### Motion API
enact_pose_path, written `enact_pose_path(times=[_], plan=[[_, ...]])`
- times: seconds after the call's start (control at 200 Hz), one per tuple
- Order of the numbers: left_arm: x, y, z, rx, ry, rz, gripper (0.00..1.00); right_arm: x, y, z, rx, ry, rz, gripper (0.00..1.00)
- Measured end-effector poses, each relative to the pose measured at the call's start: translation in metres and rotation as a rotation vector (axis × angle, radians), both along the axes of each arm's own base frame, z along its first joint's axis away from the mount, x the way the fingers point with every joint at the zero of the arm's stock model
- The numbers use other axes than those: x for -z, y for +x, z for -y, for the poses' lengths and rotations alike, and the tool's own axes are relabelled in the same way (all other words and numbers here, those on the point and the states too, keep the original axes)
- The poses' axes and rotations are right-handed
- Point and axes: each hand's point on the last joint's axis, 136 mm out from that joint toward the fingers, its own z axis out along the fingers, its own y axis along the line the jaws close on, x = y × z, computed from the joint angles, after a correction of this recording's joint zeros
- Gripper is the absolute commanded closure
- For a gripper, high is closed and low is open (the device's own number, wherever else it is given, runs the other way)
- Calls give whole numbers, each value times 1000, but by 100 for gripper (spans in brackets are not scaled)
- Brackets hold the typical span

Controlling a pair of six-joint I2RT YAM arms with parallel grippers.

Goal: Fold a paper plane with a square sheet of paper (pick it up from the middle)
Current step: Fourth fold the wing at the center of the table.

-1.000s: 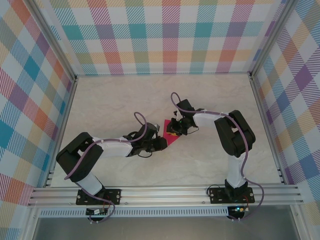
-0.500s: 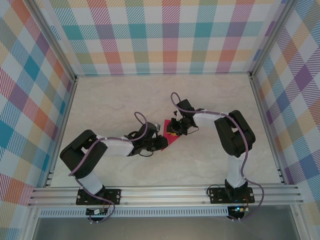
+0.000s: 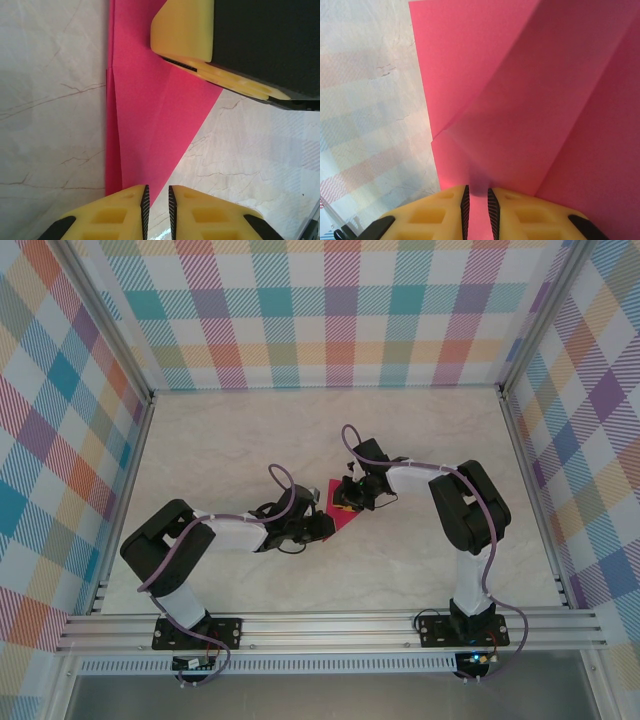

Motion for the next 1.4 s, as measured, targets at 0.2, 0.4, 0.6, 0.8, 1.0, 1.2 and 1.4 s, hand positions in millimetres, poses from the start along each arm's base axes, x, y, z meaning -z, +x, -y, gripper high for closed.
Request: enact_pose_path(times=[0.2,0.4,0.6,0.8,1.0,1.2,1.4], plan=[[3,0,-1,-1,6,-5,80,0,0,0,0,0,0,78],[8,0,-2,-3,15,-16,81,0,0,0,0,0,0,78],[10,0,-3,-9,25,-15,82,0,0,0,0,0,0,78],[7,0,-2,-4,15,-16,80,1,0,0,0,0,-2,78],[-12,-3,0,6,-23,5,78,1,0,0,3,0,-4,78],[-13,-6,-1,14,-24,-5,79,1,0,0,3,0,-4,78],[-6,-10,-6,11,2,-29,79,1,0,0,3,0,-4,78]])
